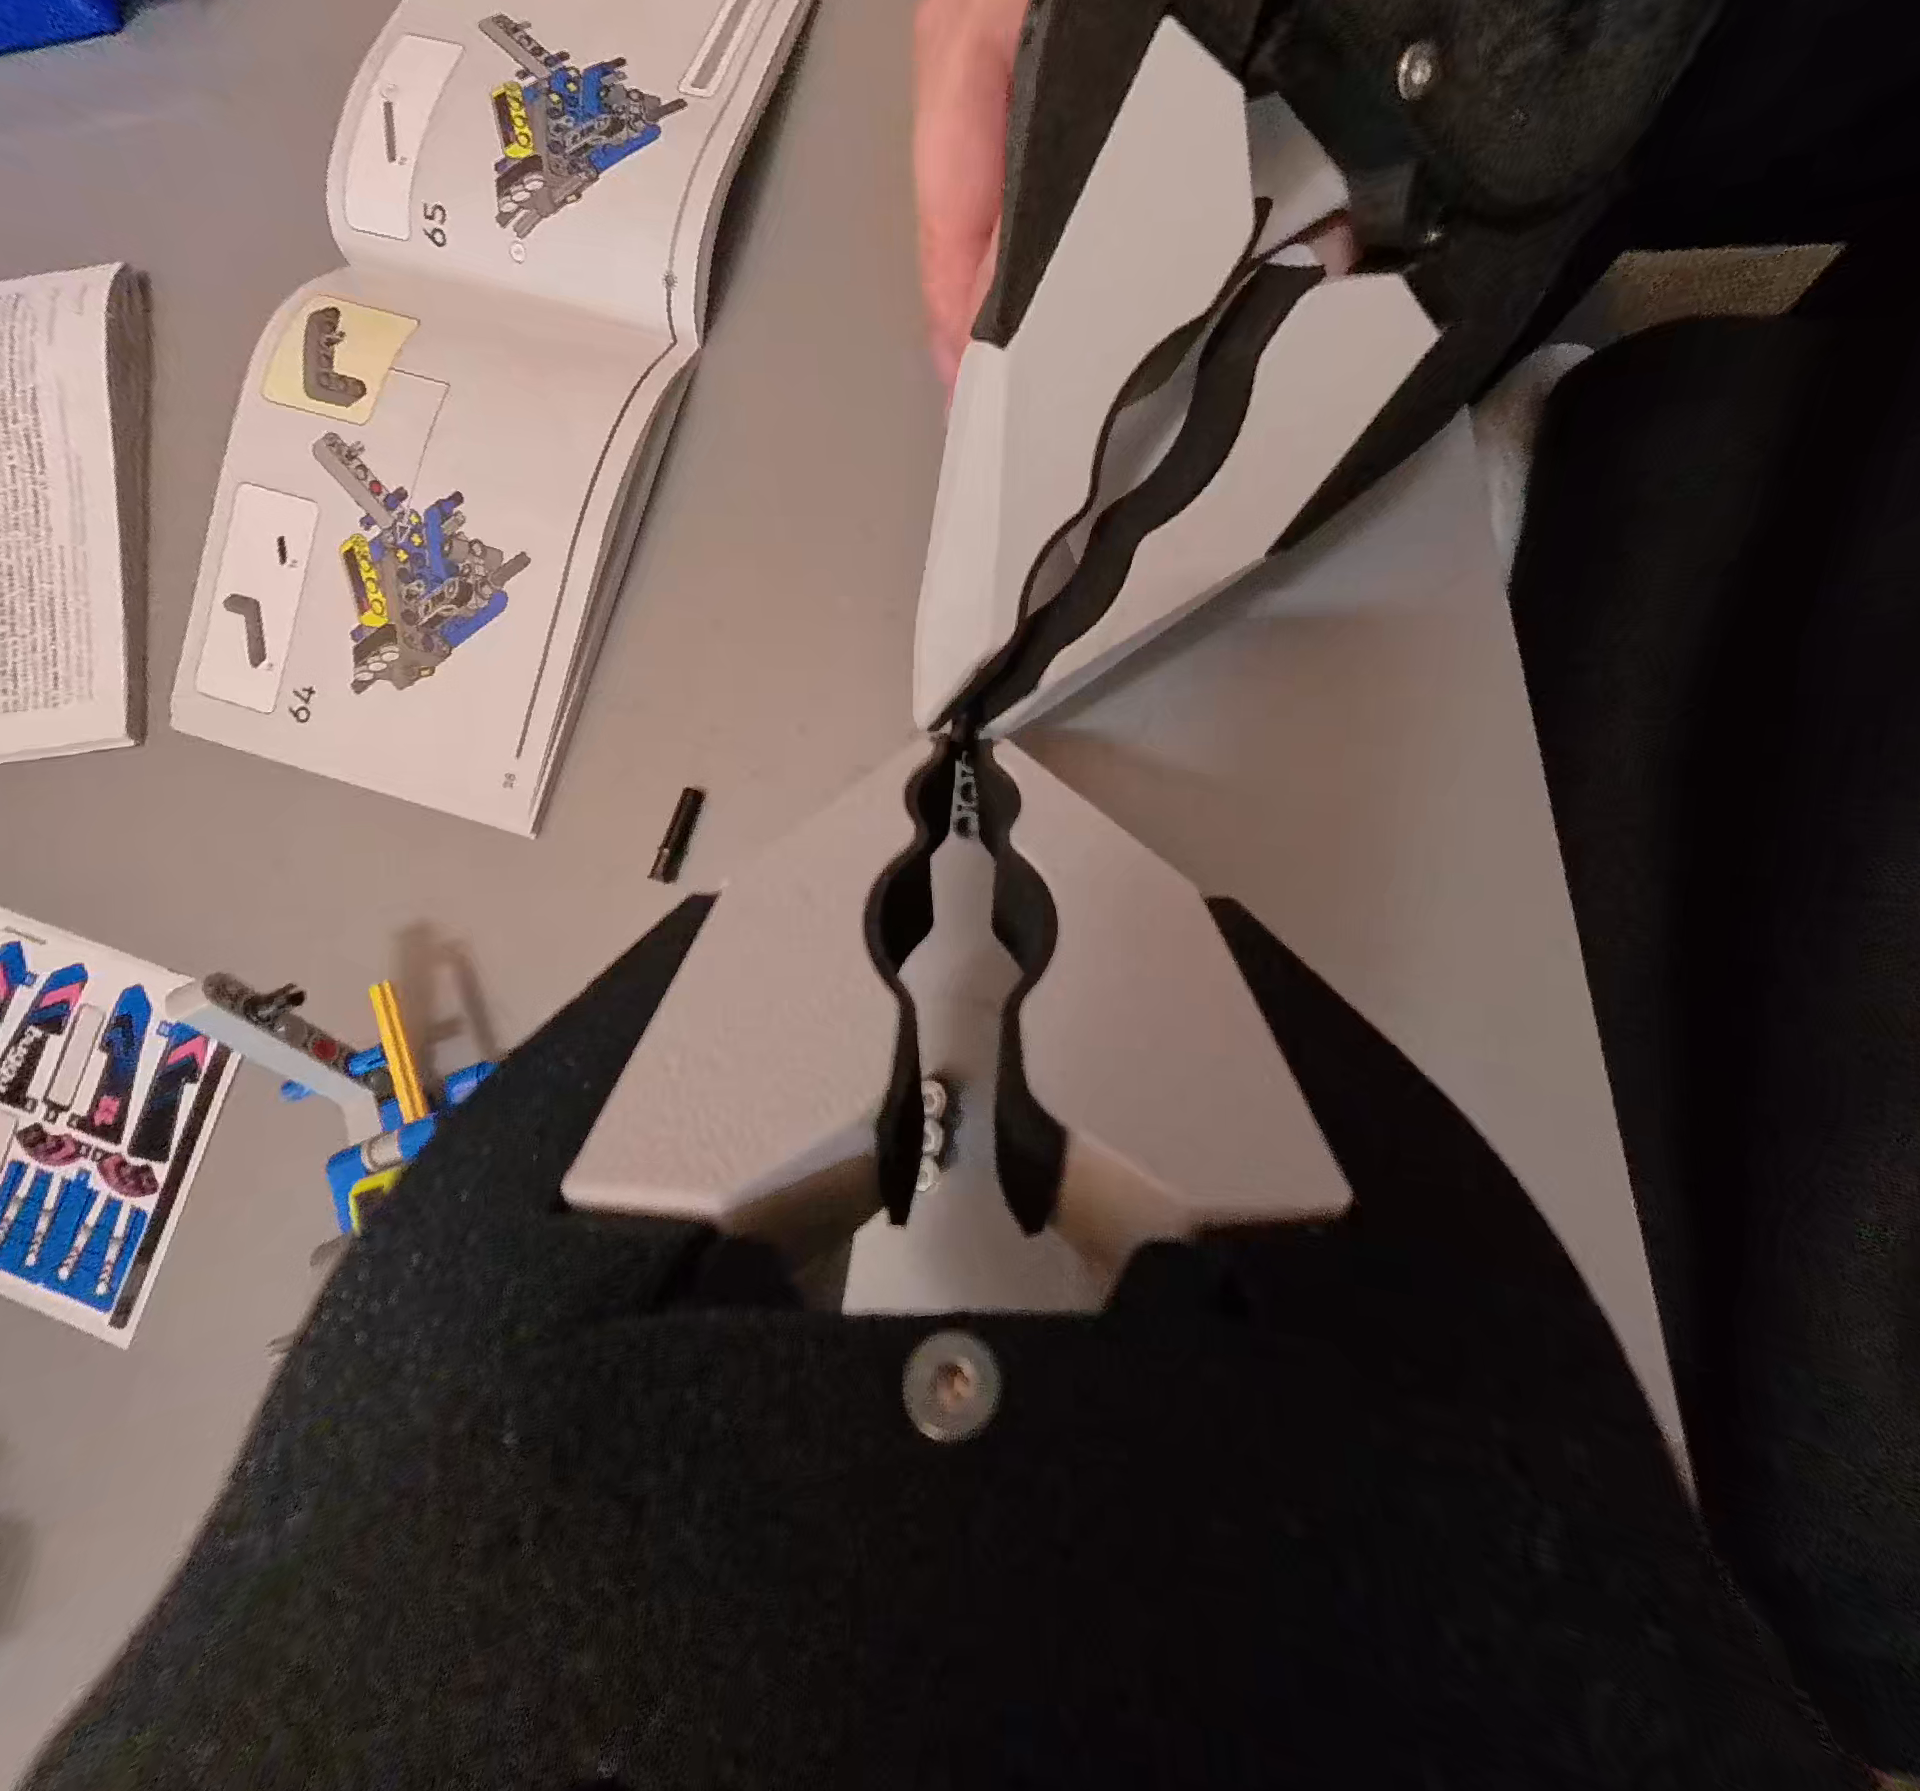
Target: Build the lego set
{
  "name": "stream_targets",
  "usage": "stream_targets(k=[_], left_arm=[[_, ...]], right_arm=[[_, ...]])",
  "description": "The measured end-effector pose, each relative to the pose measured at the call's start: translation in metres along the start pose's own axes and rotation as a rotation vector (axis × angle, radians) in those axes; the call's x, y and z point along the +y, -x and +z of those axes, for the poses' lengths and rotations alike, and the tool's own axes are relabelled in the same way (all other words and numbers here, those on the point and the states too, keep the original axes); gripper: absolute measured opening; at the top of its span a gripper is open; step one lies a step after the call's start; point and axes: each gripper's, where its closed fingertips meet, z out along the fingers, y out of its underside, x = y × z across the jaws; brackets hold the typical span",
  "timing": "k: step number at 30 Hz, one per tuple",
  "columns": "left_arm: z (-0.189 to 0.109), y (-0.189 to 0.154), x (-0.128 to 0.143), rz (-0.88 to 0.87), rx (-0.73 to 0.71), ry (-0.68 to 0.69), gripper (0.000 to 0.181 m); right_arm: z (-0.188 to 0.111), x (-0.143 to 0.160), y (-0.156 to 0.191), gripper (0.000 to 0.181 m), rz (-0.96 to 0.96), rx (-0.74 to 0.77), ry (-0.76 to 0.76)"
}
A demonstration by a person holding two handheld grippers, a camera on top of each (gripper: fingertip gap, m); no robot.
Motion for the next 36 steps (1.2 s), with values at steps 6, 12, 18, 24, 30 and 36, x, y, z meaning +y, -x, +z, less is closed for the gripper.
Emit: stream_targets(k=[6,12,18,24,30,36], left_arm=[[-0.005,0.002,-0.007,-0.054,0.001,-0.099,0.003],[-0.005,0.003,-0.006,-0.063,-0.001,-0.104,0.001],[-0.004,0.005,-0.011,-0.099,0.003,-0.16,0.001],[-0.004,0.005,-0.01,-0.105,0.002,-0.162,0.001],[0.002,0.0,0.01,0.067,0.053,0.036,0.001],[0.012,0.004,0.015,0.324,0.09,0.193,0.001]], right_arm=[[-0.001,-0.004,-0.007,0.003,0.05,0.036,-0.028],[0.001,-0.004,-0.007,0.003,0.071,0.044,-0.03],[0.0,-0.002,-0.009,0.003,0.088,0.047,-0.035],[0.0,-0.003,-0.01,0.003,0.096,0.044,-0.043],[-0.006,0.02,0.006,0.023,0.208,-0.237,0.048],[0.003,0.03,0.02,0.023,0.3,-0.462,0.117]])
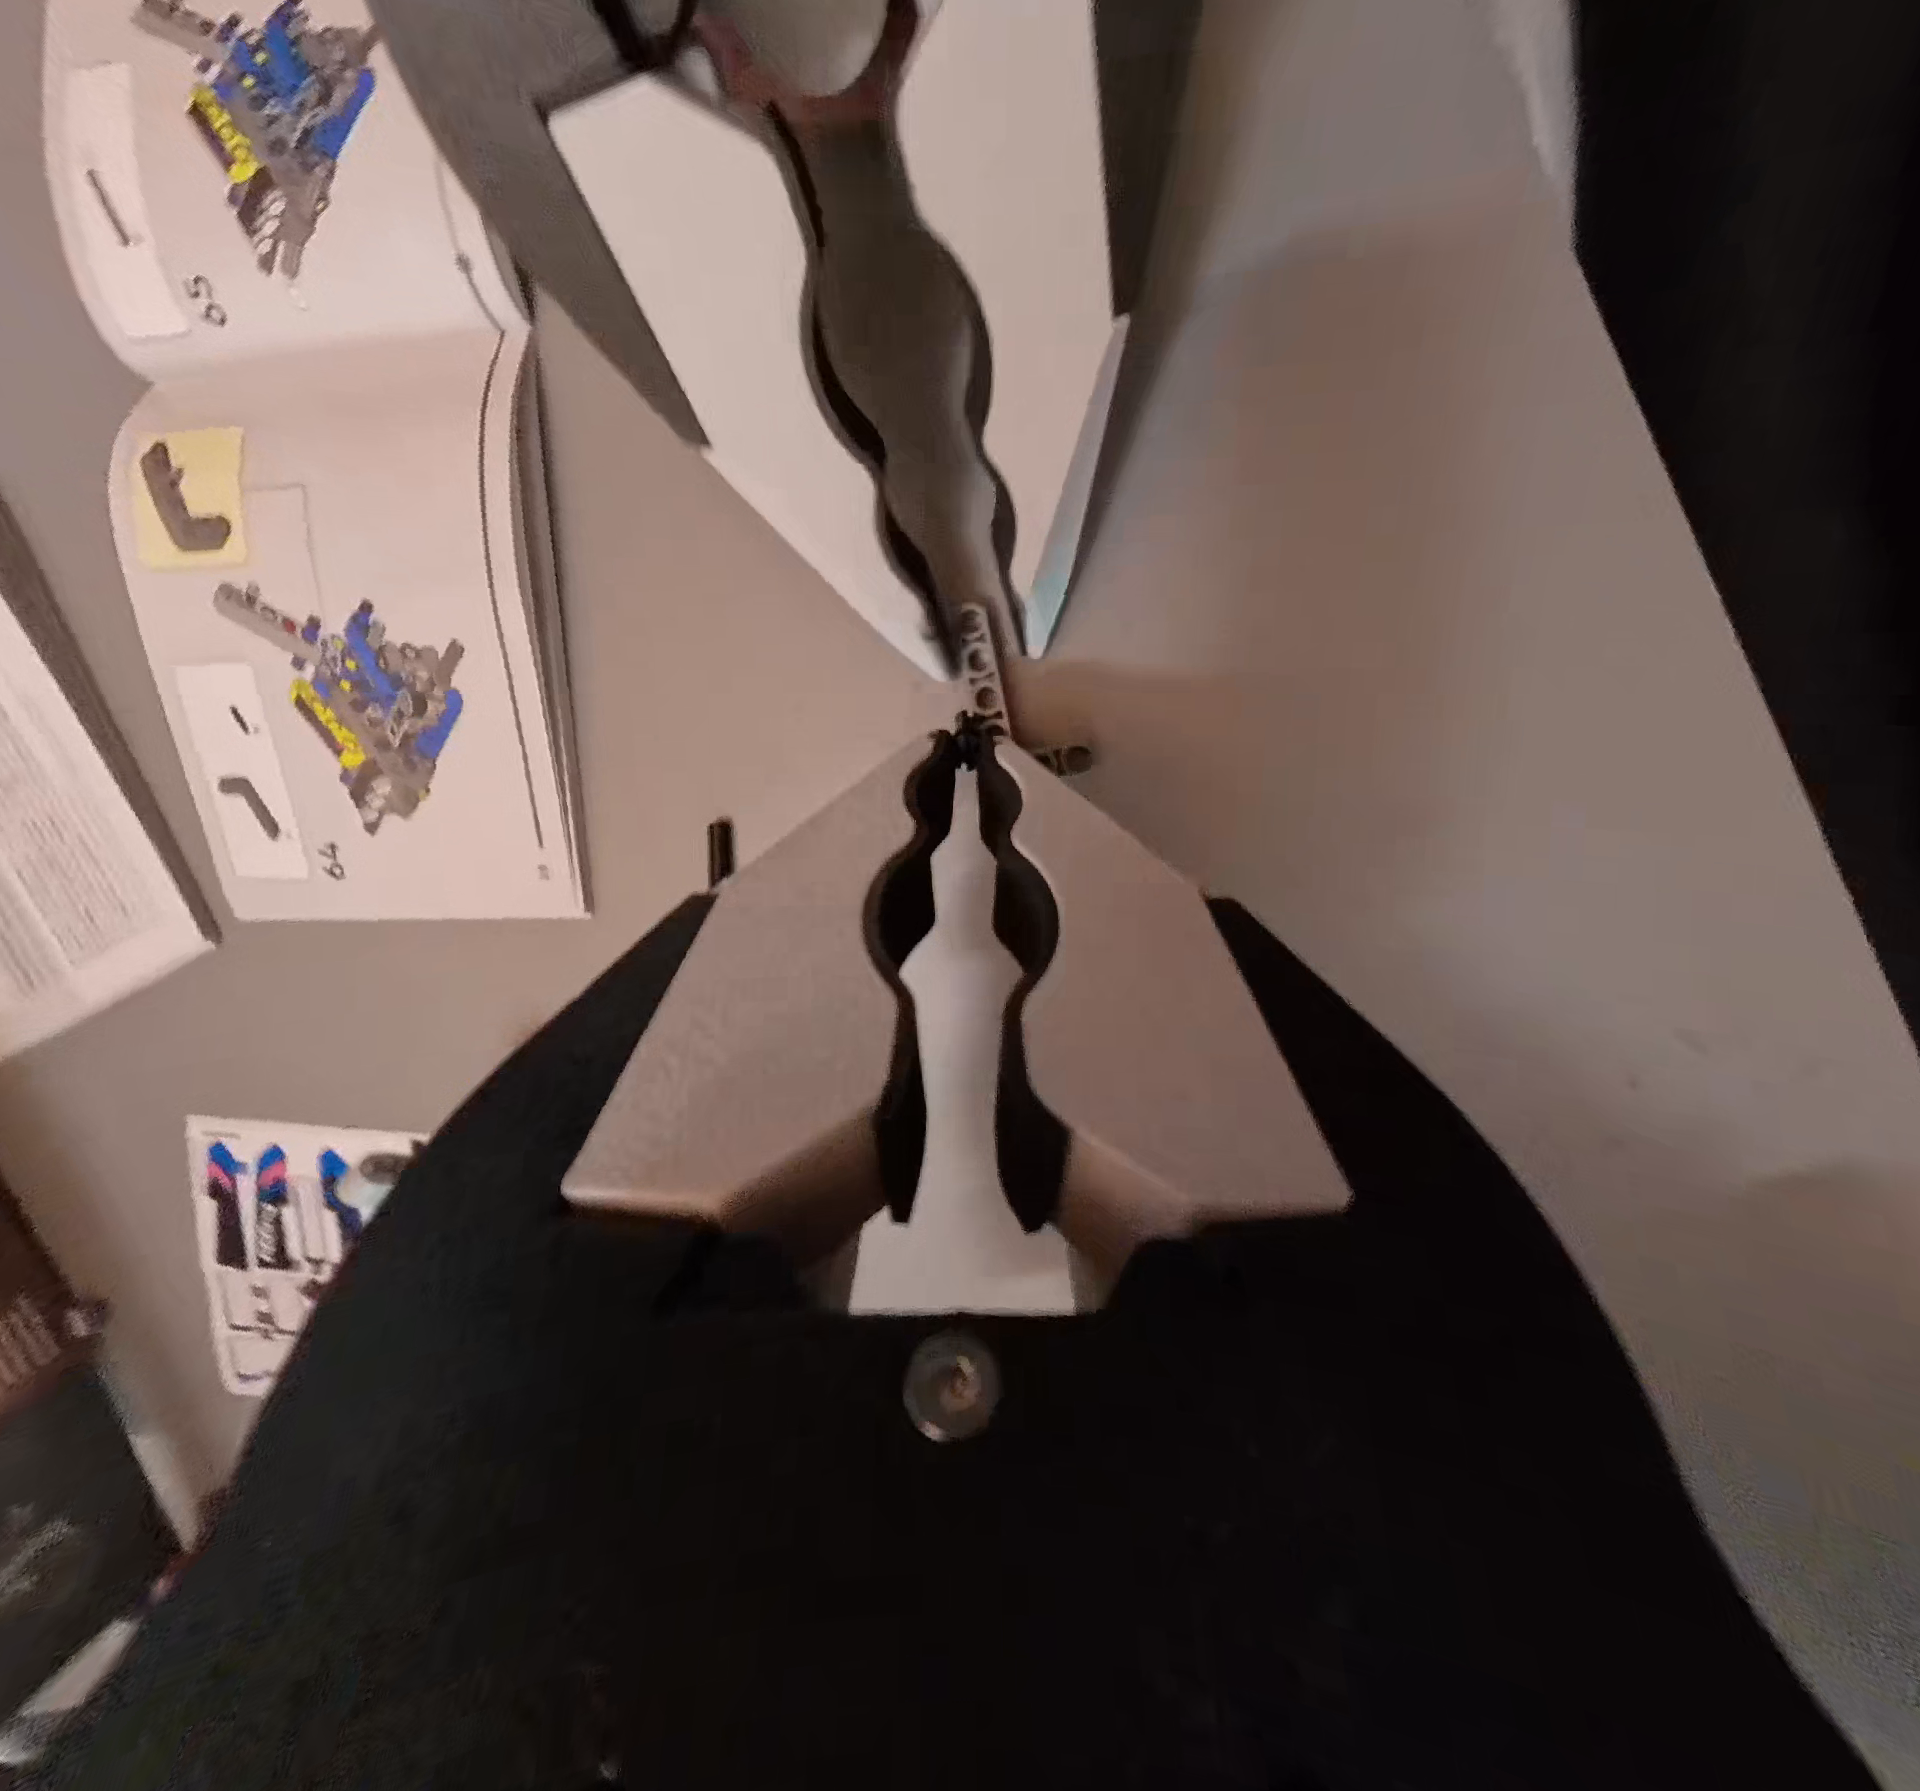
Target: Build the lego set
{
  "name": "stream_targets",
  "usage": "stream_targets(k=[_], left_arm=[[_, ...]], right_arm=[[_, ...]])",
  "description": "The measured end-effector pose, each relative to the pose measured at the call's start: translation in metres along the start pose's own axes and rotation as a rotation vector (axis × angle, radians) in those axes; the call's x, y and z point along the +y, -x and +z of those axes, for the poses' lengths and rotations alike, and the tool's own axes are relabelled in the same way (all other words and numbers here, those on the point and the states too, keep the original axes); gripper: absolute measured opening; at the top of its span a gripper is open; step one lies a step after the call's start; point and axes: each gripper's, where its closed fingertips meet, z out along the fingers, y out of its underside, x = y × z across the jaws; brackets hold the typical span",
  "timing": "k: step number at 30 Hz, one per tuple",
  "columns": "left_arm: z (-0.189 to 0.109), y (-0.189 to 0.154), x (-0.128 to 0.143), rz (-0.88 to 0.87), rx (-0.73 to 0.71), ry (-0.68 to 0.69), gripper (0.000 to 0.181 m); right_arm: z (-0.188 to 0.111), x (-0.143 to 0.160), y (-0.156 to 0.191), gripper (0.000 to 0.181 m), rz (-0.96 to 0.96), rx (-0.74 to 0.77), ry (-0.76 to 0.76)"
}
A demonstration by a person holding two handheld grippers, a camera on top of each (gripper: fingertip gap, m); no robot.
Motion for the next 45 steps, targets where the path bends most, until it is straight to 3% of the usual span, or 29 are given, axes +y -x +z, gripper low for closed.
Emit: stream_targets(k=[2,12,19,27,34,42,45], left_arm=[[0.002,-0.001,-0.001,0.071,0.017,0.03,0.001],[0.01,-0.006,0.001,0.323,0.077,0.17,0.001],[0.01,-0.005,0.001,0.674,0.037,0.37,0.001],[0.013,-0.006,-0.001,0.351,0.161,0.232,0.001],[0.012,-0.005,0.001,0.547,0.065,0.302,0.001],[0.014,-0.006,-0.001,0.257,0.148,0.232,0.001],[0.014,-0.006,-0.001,0.246,0.118,0.23,0.001]], right_arm=[[0.004,0.0,0.006,0.006,-0.01,-0.046,0.014],[0.005,0.0,0.006,0.006,0.029,-0.075,0.015],[0.005,0.0,0.006,0.007,0.044,-0.088,0.016],[0.005,0.0,0.006,0.007,0.052,-0.094,0.017],[0.005,0.0,0.006,0.007,0.061,-0.101,0.017],[0.005,0.0,0.006,0.007,0.066,-0.105,0.018],[0.005,0.0,0.006,0.007,0.066,-0.105,0.018]])
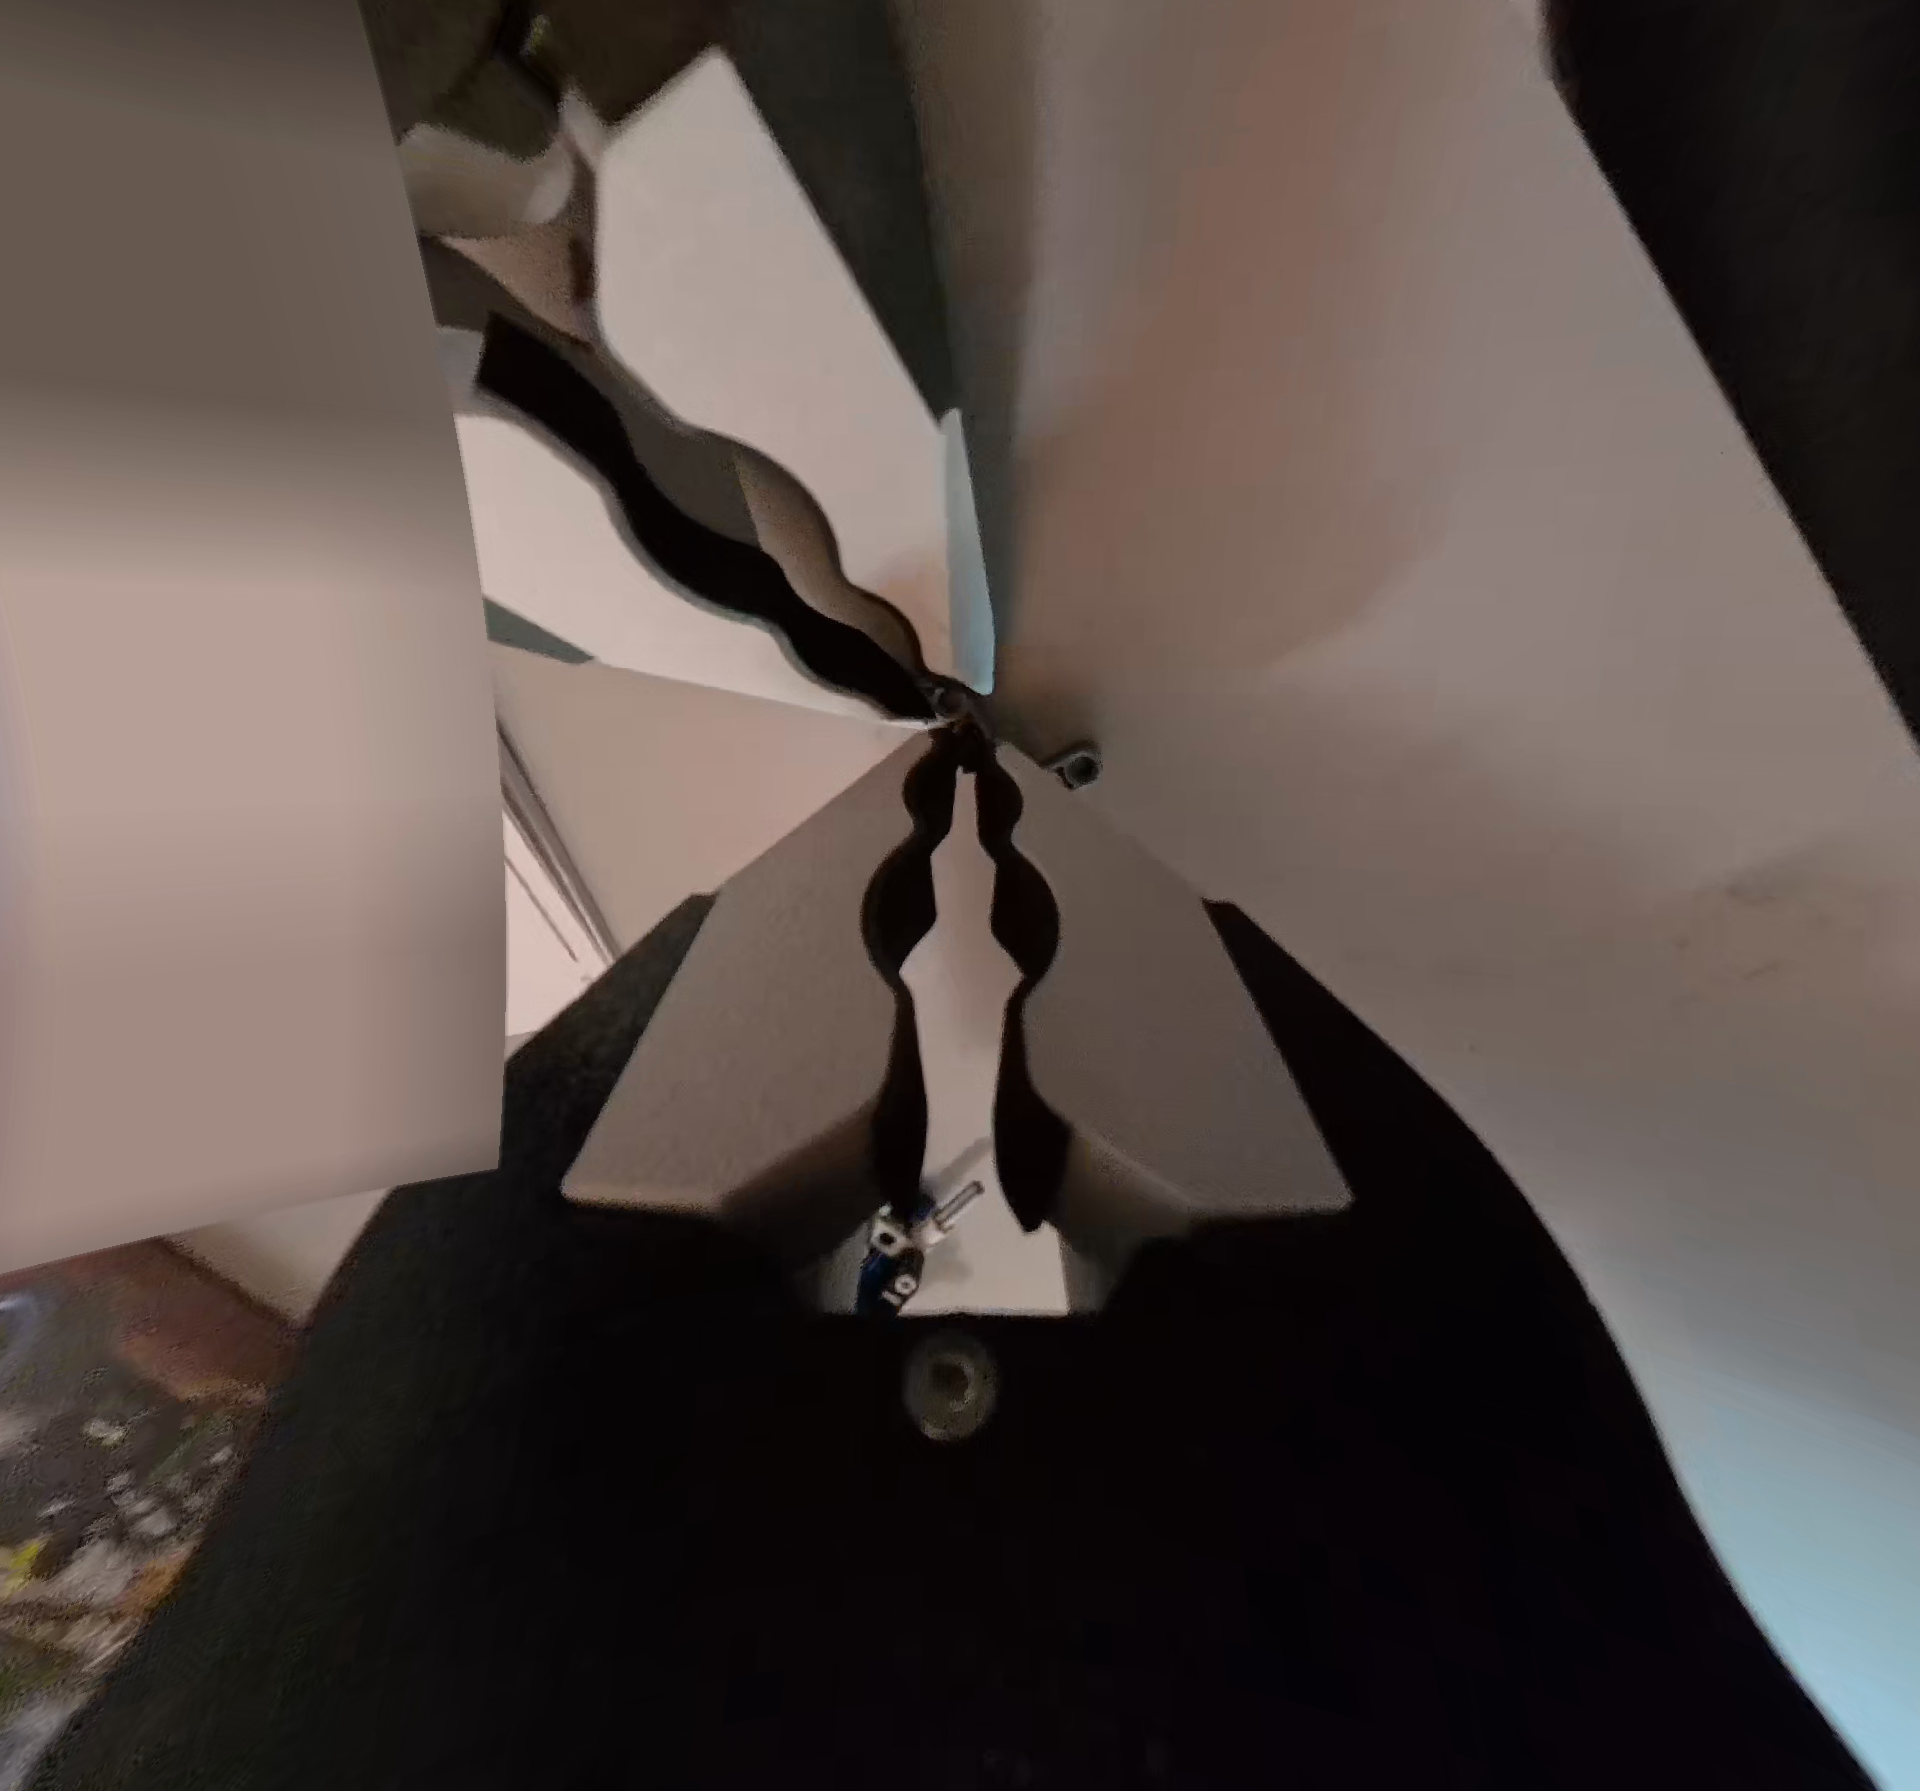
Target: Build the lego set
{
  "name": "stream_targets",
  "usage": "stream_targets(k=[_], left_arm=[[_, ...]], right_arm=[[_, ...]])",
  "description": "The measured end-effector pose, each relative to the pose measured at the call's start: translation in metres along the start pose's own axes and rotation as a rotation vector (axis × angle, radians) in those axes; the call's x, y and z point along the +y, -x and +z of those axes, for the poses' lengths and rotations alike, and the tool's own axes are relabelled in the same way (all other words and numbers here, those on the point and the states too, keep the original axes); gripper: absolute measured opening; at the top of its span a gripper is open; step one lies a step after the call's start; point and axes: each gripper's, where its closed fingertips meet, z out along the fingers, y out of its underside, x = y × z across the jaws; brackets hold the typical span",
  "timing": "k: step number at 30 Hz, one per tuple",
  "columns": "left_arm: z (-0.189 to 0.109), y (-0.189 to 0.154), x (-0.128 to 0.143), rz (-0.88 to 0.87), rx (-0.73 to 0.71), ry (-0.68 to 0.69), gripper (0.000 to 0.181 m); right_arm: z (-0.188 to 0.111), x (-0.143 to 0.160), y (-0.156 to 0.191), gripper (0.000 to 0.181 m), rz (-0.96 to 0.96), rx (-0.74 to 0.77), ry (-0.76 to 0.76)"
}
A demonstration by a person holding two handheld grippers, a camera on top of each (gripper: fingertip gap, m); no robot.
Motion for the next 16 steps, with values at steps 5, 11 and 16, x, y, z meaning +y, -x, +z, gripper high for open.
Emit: stream_targets(k=[5,11,16], left_arm=[[0.0001,0.0001,0.0015,0.079,-0.042,0.078,0.001],[0.0005,-0.0005,-0.0007,-0.113,0.043,-0.035,0.001],[0.0006,-0.0005,-0.0015,-0.09,0.019,-0.02,0.001]], right_arm=[[0.0,0.0,-0.0001,0.007,0.01,-0.008,0.0],[-0.0001,0.0001,-0.0002,0.007,0.011,-0.009,0.0],[-0.0001,0.0001,-0.0002,0.007,0.019,-0.016,0.0]])
